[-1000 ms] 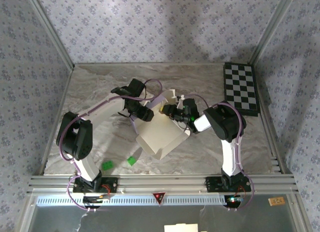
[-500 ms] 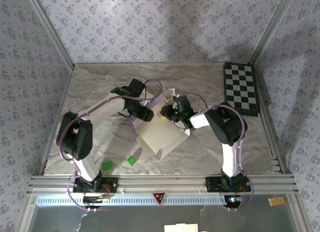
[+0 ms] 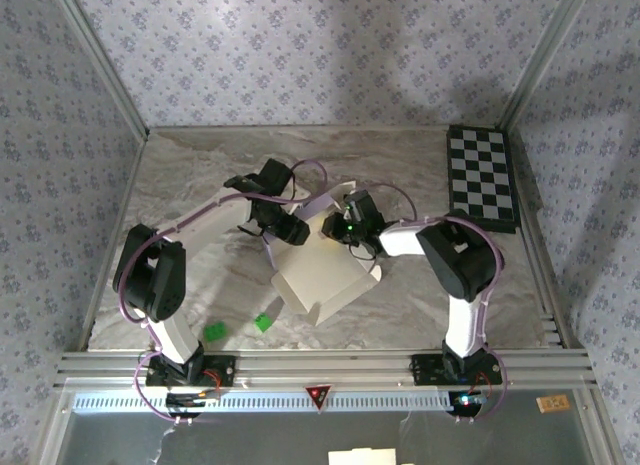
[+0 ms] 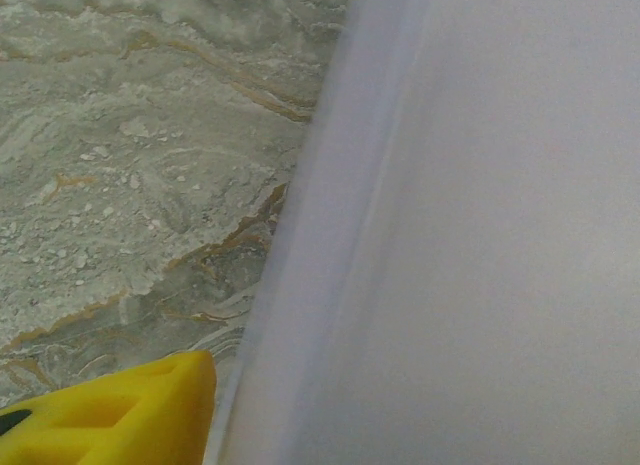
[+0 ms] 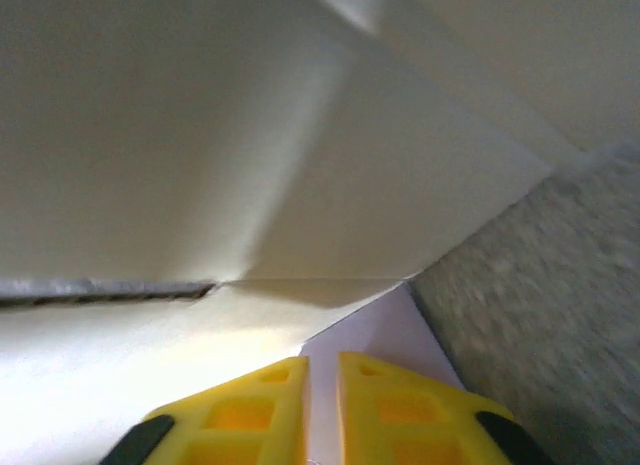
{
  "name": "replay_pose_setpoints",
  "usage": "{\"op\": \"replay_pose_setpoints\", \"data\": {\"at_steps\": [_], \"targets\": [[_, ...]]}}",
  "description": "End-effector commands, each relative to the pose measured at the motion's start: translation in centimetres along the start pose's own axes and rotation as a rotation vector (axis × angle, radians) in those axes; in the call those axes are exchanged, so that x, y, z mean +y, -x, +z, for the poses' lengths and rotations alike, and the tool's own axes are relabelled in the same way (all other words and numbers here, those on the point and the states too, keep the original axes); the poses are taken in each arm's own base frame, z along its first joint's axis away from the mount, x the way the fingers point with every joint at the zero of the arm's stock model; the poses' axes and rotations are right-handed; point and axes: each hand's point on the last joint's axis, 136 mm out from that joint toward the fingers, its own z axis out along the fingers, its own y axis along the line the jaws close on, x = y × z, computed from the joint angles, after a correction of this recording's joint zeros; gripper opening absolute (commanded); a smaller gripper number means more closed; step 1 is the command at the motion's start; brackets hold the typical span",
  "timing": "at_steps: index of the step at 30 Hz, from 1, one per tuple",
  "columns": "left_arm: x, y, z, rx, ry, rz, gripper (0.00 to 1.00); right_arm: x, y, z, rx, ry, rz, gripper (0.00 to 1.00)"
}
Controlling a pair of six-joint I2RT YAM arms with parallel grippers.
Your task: Fold the paper box
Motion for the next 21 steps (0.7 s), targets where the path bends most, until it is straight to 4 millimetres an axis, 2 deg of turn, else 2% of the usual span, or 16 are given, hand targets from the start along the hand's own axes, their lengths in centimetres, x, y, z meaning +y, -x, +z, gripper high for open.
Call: {"op": "replay_pose_setpoints", "data": {"at_steps": [1, 8, 12, 17, 21], "targets": [[-0.5, 0.0, -0.2, 0.015, -0.019, 0.025, 0.63, -0.8, 0.3, -2.8, -0.002, -0.014, -0.077, 0.22], [-0.6, 0.0, -0.2, 0.016, -0.022, 0.032, 0.63, 0.1, 2.3, -8.0, -0.054, 0.089, -0.274, 0.32], [-0.8, -0.1, -0.3, 0.016, -0.025, 0.038, 0.63, -0.3, 3.9, -10.4, -0.095, 0.052, -0.374, 0.33], [-0.8, -0.2, -0.4, 0.018, -0.028, 0.041, 0.63, 0.0, 6.2, -11.8, -0.099, 0.047, -0.515, 0.42], [-0.9, -0.3, -0.5, 0.014, -0.029, 0.043, 0.63, 0.7, 7.0, -12.0, -0.057, 0.089, -0.645, 0.51]]}}
